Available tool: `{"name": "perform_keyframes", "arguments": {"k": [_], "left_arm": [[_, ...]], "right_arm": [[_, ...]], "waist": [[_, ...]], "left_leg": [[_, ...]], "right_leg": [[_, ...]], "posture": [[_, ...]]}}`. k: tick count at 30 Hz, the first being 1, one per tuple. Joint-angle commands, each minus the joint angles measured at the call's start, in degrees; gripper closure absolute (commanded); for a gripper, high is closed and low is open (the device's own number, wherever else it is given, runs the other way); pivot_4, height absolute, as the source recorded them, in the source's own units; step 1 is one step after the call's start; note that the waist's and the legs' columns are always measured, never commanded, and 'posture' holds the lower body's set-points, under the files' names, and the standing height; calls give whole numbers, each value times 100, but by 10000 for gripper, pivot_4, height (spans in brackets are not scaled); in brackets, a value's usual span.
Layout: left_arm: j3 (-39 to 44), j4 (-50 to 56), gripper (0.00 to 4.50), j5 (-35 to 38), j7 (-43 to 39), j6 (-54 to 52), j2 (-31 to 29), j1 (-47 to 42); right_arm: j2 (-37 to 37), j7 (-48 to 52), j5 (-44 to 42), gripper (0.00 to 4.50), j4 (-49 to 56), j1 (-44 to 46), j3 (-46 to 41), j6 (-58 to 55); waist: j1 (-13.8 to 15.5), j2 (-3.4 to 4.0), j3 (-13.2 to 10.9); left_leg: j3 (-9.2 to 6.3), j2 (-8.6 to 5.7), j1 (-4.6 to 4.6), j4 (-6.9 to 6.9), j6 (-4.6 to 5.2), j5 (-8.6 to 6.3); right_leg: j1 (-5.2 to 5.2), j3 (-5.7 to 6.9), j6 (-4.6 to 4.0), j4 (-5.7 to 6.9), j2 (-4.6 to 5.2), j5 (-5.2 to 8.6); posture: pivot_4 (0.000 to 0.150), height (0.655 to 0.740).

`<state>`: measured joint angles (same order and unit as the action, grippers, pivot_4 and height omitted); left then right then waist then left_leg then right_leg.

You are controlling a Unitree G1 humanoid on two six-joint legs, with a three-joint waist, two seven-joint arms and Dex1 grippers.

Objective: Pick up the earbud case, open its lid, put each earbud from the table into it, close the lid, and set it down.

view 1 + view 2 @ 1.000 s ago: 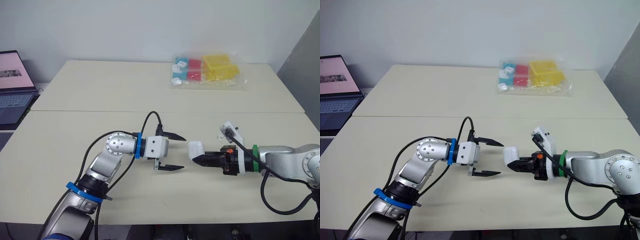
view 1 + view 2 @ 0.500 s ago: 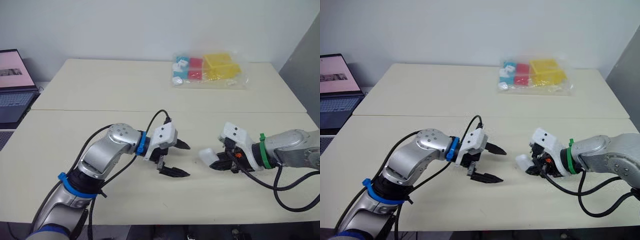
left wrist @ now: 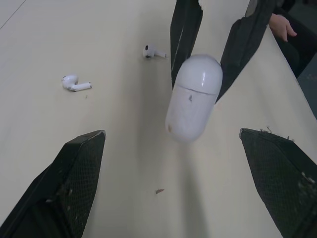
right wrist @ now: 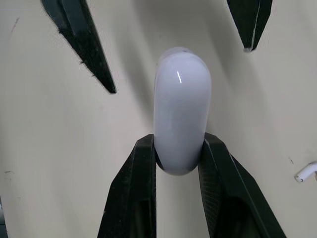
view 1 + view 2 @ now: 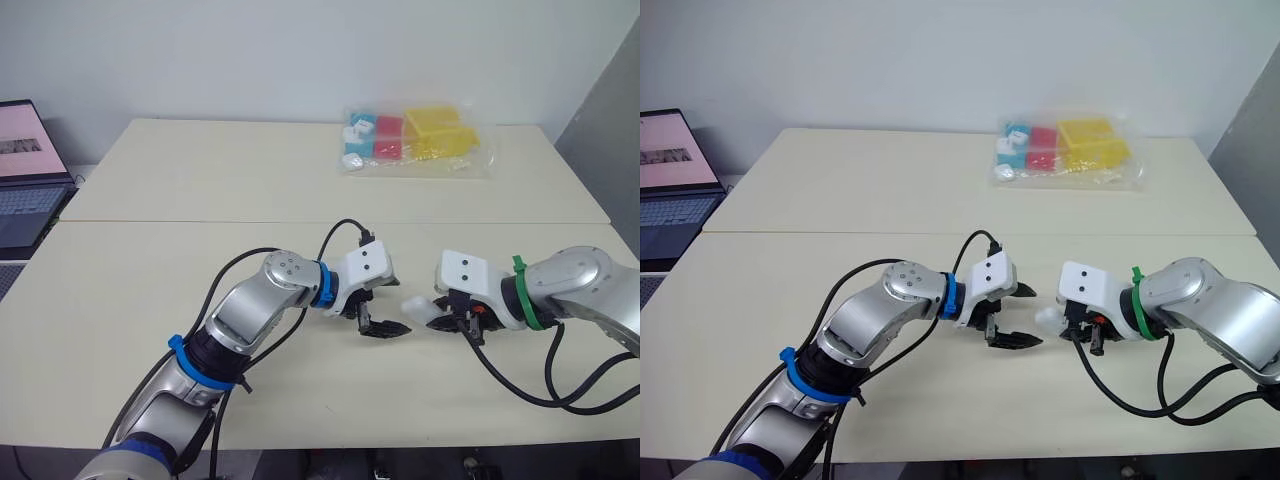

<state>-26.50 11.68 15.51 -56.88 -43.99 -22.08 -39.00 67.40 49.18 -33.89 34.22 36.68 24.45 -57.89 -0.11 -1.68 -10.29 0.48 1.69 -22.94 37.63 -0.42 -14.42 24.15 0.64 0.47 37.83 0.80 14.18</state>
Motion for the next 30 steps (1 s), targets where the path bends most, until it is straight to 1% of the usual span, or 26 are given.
{"name": "perform_keyframes", "arguments": {"k": [1,4,17,20,29,30], "left_arm": [[-27,163,0,54,-48,44,39,-116],[-86,73,0,-56,-89,241,-4,-158],[-125,84,0,-21,-229,255,39,-191],[-141,75,6006,-5,-270,265,33,-168],[-275,36,34837,-99,-306,424,11,-107],[-286,17,36383,-115,-302,452,16,-104]], "right_arm": [[-23,201,255,37534,204,-3,-184,139],[-60,306,408,37534,256,-30,-193,164],[-169,585,736,37534,359,-134,-310,197],[-225,618,777,37534,374,-142,-328,201],[-353,661,792,37535,396,-124,-416,99],[-370,666,794,37535,395,-123,-426,86]], "waist": [[-2,0,0],[-2,0,0],[-1,0,0],[-2,0,0],[-1,0,0],[-1,0,0]], "left_leg": [[1,0,-1,11,0,0],[1,0,0,25,0,0],[0,-1,0,28,0,0],[1,-2,1,29,0,0],[0,-2,0,29,0,0],[0,-2,1,29,0,0]], "right_leg": [[-1,-1,0,5,0,0],[-3,-2,1,13,1,-1],[-4,-2,2,16,1,-2],[-4,-2,2,18,1,-3],[-5,-2,2,18,1,-3],[-5,-2,2,17,0,-3]], "posture": [[1500,7400],[1500,7400],[1500,7400],[1500,7400],[1500,7400],[1500,7400]]}}
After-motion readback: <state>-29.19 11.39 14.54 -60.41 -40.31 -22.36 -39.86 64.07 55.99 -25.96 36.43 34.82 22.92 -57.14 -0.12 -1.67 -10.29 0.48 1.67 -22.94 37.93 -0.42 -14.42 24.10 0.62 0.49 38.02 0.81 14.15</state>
